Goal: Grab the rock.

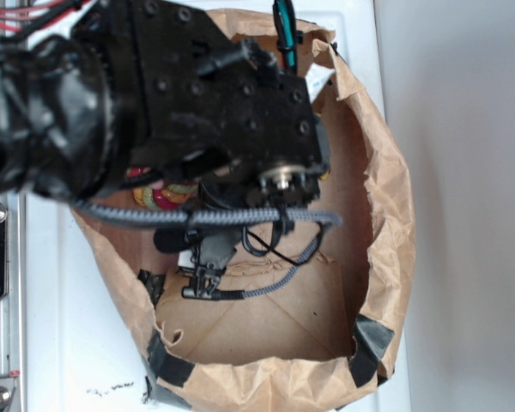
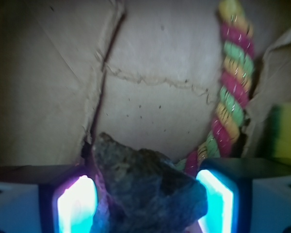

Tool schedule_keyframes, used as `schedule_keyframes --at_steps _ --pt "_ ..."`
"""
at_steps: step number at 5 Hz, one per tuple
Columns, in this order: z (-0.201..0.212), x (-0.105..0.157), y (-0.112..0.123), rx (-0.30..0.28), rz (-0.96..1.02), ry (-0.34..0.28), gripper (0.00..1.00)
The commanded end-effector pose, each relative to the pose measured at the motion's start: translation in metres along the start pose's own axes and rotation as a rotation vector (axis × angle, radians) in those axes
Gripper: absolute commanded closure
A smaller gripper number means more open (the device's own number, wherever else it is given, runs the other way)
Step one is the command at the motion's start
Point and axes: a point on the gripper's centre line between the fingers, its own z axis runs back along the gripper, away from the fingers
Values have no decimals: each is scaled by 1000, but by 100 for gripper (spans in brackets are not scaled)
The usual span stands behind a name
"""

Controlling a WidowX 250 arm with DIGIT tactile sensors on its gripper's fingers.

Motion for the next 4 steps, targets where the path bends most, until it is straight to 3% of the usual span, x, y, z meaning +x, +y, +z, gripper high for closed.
schedule_keyframes --at_steps 1,3,4 --pt "51 27 -10 26 1 -129 100" --pt "82 25 -15 61 -16 -213 100" --pt "92 27 -22 112 -16 -211 100"
